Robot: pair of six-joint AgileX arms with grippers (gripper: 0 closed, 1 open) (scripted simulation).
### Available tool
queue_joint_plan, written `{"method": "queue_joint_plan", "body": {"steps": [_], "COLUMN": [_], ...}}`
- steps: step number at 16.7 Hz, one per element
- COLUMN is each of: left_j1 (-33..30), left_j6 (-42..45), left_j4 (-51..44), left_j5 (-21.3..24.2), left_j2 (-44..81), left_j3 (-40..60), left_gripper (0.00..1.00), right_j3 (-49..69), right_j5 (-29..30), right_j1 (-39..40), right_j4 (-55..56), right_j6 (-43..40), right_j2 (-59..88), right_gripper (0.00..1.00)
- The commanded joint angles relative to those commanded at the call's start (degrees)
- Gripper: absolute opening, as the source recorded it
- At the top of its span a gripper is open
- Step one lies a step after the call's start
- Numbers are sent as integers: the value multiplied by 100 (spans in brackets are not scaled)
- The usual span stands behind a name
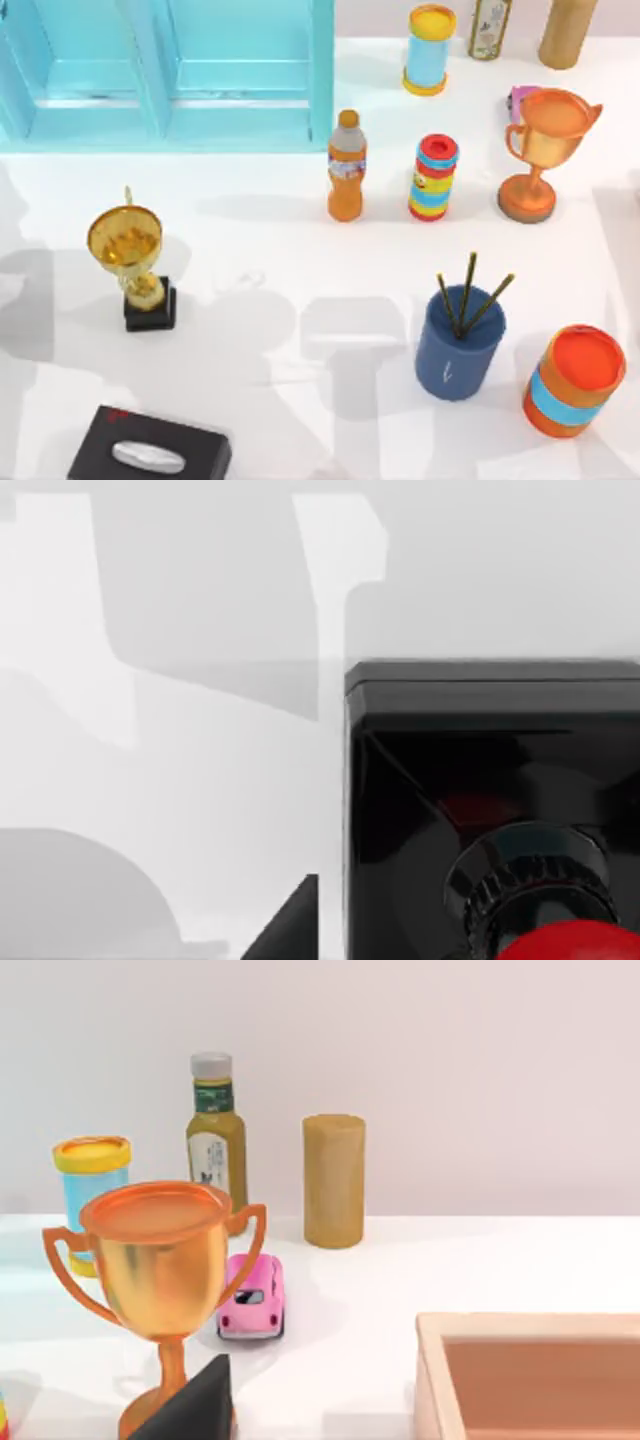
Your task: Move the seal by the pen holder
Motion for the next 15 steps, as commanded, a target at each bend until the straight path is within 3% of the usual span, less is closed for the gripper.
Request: {"method": "queue_joint_plan", "body": {"steps": [7, 15], "left_j1": [0, 0], "left_j6": [0, 0], "left_j4": [0, 0], "left_j5": [0, 0], "left_j2": [0, 0], "left_j3": [0, 0], "left_gripper": [2, 0], "right_j3": [0, 0], "right_j5": [0, 0], "right_j1": [0, 0], "right_j4": [0, 0], "right_j6": [0, 0], "right_j2": [0, 0], "right_gripper": [100, 100]}}
